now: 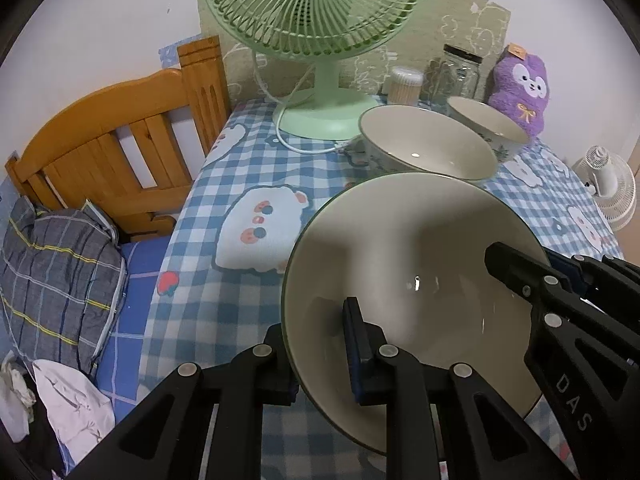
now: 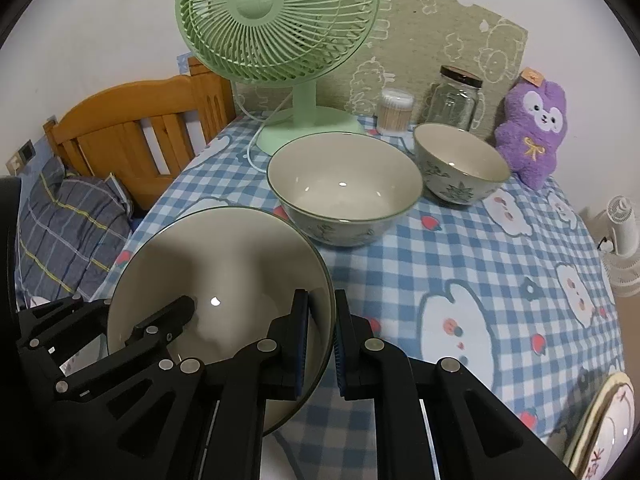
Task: Organize plates and bowls
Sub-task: 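Close both grippers on the large cream bowl's rim and lift it, then carry the large cream bowl with both grippers toward the plate stack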
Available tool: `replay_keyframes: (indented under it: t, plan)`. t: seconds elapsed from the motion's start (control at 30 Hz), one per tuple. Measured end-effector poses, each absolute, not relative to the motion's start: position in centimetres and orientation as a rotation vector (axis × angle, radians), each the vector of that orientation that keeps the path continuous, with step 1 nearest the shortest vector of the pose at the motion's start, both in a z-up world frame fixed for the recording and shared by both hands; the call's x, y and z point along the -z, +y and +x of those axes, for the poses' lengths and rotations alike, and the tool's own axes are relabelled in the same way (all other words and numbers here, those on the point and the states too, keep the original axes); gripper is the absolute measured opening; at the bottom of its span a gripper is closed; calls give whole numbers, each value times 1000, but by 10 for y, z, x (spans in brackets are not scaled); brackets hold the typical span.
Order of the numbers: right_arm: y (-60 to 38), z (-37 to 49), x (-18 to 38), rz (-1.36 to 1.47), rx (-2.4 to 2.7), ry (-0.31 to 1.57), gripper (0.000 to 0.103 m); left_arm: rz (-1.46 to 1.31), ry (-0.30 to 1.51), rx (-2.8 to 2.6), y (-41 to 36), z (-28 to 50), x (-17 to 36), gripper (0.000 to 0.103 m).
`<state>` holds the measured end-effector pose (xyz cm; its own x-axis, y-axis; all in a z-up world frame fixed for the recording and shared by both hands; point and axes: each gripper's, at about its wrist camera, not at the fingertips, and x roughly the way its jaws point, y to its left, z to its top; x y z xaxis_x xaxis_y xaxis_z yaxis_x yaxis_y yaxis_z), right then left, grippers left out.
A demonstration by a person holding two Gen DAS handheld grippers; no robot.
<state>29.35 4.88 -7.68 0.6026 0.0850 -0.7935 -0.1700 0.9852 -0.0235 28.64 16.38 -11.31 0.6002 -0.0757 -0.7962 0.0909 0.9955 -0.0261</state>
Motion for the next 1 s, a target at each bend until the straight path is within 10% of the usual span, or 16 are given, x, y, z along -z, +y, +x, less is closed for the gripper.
replay_keyframes:
  t: [1.0]
  plan:
    - [-44,166,50,-85,-115,896,14,27,874,141,77,174,86,16]
